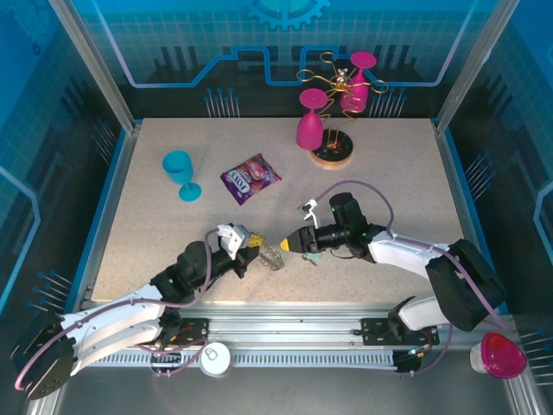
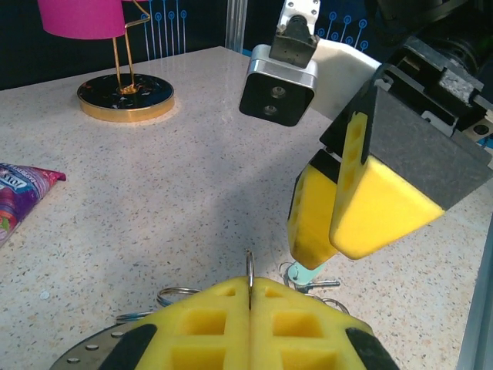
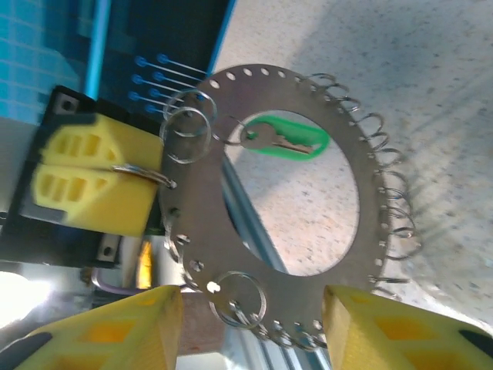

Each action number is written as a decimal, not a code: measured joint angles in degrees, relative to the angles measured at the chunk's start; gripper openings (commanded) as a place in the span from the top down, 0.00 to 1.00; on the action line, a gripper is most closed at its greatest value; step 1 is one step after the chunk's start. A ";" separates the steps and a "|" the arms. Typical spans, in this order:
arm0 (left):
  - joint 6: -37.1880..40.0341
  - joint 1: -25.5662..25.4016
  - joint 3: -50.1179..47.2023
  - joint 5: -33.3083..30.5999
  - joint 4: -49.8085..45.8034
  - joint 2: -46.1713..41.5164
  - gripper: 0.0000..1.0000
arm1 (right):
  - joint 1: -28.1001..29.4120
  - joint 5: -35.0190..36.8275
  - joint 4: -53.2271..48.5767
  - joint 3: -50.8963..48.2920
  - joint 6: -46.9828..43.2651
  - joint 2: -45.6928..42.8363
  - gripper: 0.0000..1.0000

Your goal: Put the keys on the keyring

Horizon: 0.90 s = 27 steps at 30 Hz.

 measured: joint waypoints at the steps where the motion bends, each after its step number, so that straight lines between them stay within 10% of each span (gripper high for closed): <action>1: 0.00 0.00 -0.15 0.00 0.09 -0.04 1.00 | 0.00 -0.68 3.52 -0.79 2.78 0.94 0.47; 27: -0.02 0.00 -0.28 -1.07 1.16 -0.37 1.00 | 5.18 -5.33 22.73 -2.71 17.73 8.22 0.53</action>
